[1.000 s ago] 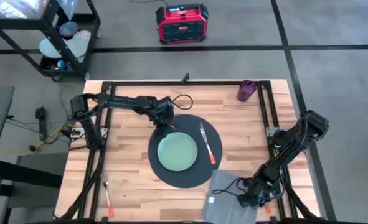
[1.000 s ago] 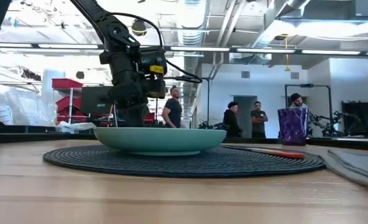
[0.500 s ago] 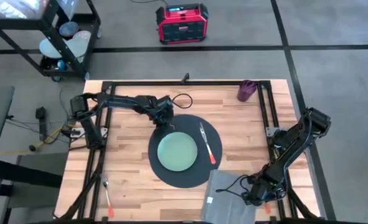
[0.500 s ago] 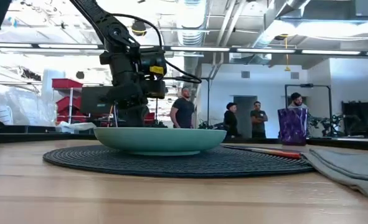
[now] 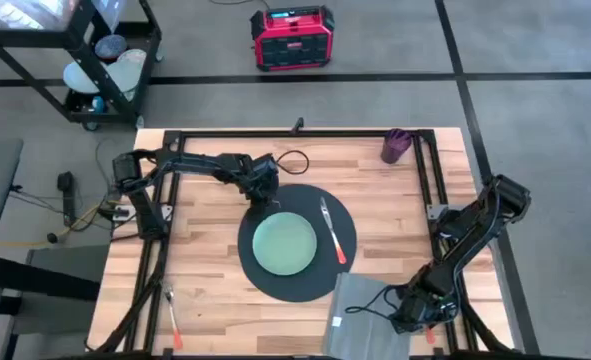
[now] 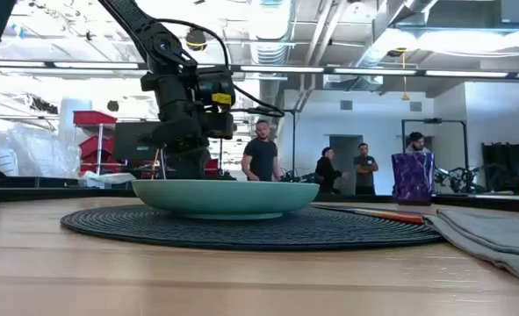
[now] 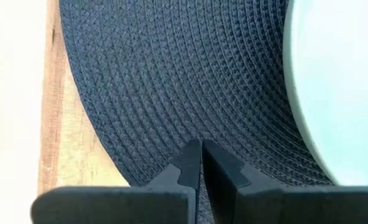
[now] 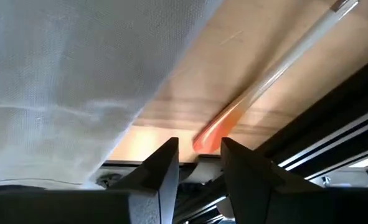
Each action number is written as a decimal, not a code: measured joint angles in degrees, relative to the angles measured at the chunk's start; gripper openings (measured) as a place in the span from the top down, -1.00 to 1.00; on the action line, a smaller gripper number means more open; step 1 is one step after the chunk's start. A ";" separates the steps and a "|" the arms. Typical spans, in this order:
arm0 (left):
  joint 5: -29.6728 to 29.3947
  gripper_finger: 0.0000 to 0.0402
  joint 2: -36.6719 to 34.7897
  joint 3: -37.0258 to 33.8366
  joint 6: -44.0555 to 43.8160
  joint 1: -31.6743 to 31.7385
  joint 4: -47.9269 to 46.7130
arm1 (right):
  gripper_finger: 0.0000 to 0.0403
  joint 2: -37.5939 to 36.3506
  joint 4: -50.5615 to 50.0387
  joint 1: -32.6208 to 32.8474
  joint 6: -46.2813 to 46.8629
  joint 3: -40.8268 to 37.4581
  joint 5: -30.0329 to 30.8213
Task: Set table place
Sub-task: Put the orange spoon on the blue placemat to the right of the orange fork
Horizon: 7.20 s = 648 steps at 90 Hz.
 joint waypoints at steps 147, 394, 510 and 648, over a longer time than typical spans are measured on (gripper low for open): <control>-1.23 1.00 -0.07 0.15 -1.04 0.76 -2.48 | 0.99 -1.44 -13.22 -3.93 -47.34 0.37 -8.23; -2.10 1.00 0.00 0.10 -2.18 0.74 0.24 | 0.46 -19.11 -21.72 -20.06 -17.44 -6.69 26.35; -2.11 1.00 0.00 0.09 -1.38 0.72 0.43 | 0.99 -10.21 -17.03 -29.68 -34.38 -6.47 20.09; -2.13 1.00 0.00 0.09 -1.38 0.68 3.32 | 0.81 -9.53 -23.90 -47.06 -54.77 -6.49 22.58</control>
